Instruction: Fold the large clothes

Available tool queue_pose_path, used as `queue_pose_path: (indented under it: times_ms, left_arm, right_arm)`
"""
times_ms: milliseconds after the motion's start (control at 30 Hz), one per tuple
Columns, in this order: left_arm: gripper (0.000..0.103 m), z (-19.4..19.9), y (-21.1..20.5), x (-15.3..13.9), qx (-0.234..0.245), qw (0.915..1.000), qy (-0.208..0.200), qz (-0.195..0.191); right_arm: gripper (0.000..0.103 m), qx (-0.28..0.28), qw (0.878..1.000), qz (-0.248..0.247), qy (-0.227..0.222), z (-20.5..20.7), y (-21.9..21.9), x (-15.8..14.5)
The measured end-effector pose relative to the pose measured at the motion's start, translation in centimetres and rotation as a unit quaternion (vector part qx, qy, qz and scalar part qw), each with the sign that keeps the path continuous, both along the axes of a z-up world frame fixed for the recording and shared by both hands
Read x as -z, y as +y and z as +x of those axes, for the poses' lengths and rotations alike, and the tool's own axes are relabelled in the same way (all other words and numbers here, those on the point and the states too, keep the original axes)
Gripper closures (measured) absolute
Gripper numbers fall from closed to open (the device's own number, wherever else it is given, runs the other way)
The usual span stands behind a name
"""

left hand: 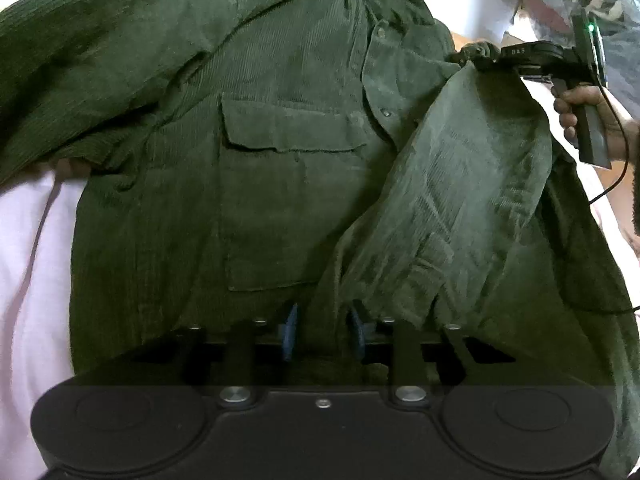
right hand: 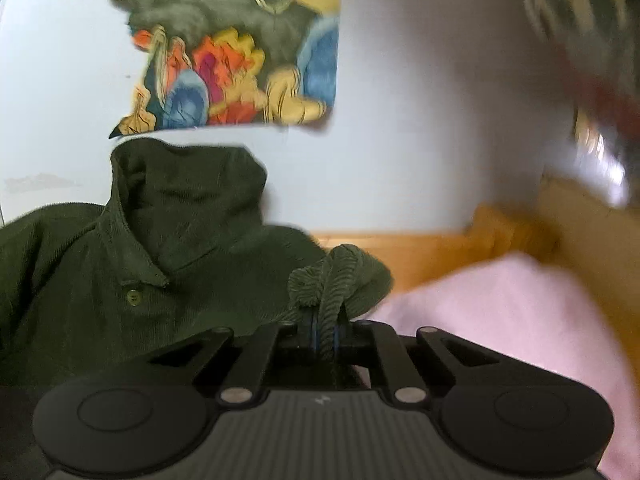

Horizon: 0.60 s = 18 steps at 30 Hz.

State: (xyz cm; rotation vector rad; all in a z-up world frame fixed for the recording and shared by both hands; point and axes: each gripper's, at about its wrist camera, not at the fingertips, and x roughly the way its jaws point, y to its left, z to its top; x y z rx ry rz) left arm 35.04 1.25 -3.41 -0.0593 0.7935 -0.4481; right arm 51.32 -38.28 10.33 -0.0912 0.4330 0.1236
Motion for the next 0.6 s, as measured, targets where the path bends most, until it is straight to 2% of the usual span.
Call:
queue_pose_path:
  times_ms: [67, 100, 133, 200, 267, 333, 400, 467, 600]
  left_arm:
    - [0.075, -0.1, -0.1, -0.1, 0.004, 1.0, -0.008, -0.002]
    - [0.075, 0.1, -0.3, -0.1, 0.005, 0.9999, -0.01, -0.001]
    - [0.073, 0.3, -0.5, 0.0, 0.006, 0.9999, -0.009, 0.002]
    - [0.072, 0.9, -1.0, 0.2, 0.002, 0.9999, -0.002, 0.011]
    - [0.071, 1.2, -0.9, 0.5, -0.003, 1.0, 0.002, 0.007]
    - [0.069, 1.0, -0.5, 0.5, -0.003, 1.0, 0.002, 0.0]
    - [0.065, 0.8, -0.2, 0.5, -0.003, 1.0, 0.0, 0.002]
    - [0.062, 0.8, -0.1, 0.4, -0.001, 1.0, -0.002, 0.006]
    - [0.06, 1.1, -0.1, 0.5, -0.005, 1.0, 0.003, 0.003]
  right_arm:
    - [0.093, 0.014, 0.999, 0.011, 0.035, 0.7, -1.4, 0.6]
    - [0.082, 0.018, 0.999, 0.014, 0.032, 0.4, -2.1, 0.9]
    - [0.057, 0.019, 0.999, 0.014, 0.021, -0.5, -2.6, 1.0]
    - [0.035, 0.0, 1.0, 0.001, -0.001, -3.1, -3.4, 1.2]
    - [0.034, -0.022, 0.998, -0.058, -0.013, -5.7, -3.0, 1.4]
    - [0.03, -0.053, 0.989, -0.134, -0.026, -8.3, -2.1, 2.2]
    - [0.03, -0.095, 0.973, -0.208, -0.036, -10.7, -1.2, 3.3]
    - [0.031, -0.139, 0.951, -0.273, -0.034, -12.5, 0.2, 4.9]
    - [0.046, -0.184, 0.909, -0.373, -0.014, -13.6, 3.0, 8.5]
